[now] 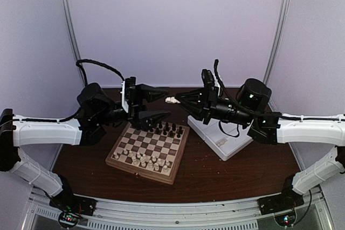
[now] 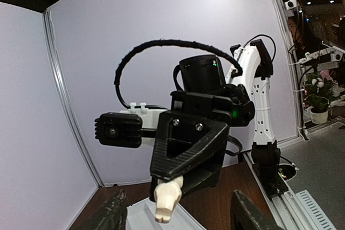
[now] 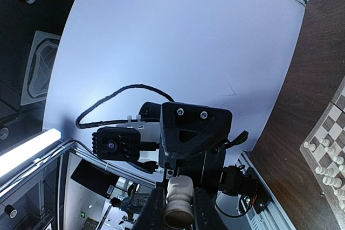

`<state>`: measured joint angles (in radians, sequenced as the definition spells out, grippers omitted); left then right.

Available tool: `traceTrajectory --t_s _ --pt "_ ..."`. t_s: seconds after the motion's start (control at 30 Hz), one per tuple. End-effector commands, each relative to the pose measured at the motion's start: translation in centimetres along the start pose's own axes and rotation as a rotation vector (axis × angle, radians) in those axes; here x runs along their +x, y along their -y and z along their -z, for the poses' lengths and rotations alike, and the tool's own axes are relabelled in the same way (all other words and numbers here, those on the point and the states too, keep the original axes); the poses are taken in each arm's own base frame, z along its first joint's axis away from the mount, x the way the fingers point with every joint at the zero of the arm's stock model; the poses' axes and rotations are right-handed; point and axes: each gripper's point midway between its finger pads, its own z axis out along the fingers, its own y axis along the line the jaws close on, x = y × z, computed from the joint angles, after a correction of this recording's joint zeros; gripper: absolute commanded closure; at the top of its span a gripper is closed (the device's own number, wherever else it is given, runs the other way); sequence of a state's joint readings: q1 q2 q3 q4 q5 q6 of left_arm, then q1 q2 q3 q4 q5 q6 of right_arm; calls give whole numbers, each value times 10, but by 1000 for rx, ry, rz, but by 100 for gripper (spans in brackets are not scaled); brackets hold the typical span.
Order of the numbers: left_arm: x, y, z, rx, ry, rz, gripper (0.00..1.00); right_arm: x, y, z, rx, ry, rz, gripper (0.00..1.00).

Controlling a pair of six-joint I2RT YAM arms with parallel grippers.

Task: Set up the chess pieces on the board
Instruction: Place the chess piece on the chessboard.

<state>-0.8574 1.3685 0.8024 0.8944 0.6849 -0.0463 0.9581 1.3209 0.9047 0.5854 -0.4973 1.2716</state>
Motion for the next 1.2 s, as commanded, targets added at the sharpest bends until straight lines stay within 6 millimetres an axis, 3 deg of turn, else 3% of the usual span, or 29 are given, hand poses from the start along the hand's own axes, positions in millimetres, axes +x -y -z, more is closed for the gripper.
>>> traceTrajectory --t_s 0.0,0.17,0.63,0.8,0.93,1.03,1.17 --pt "-19 0 -1 20 66 -63 38 1 -14 -4 -61 -11 -7 89" --pt "-17 -1 -1 24 44 -66 56 2 -14 -4 -61 -13 -11 89" --pt "-5 -8 -1 -18 -23 -65 67 7 -13 -10 -65 -40 -15 89" --pt "-3 -9 0 -20 -43 -62 87 8 -12 -10 -71 -39 -16 88" --pt "1 -17 1 -69 -76 -43 100 7 -10 -10 -66 -35 -7 76" --pt "5 -18 7 -101 -100 -30 100 8 -6 -8 -43 -36 19 59" --pt "19 -28 22 -214 -206 40 100 3 3 1 35 -35 74 45"
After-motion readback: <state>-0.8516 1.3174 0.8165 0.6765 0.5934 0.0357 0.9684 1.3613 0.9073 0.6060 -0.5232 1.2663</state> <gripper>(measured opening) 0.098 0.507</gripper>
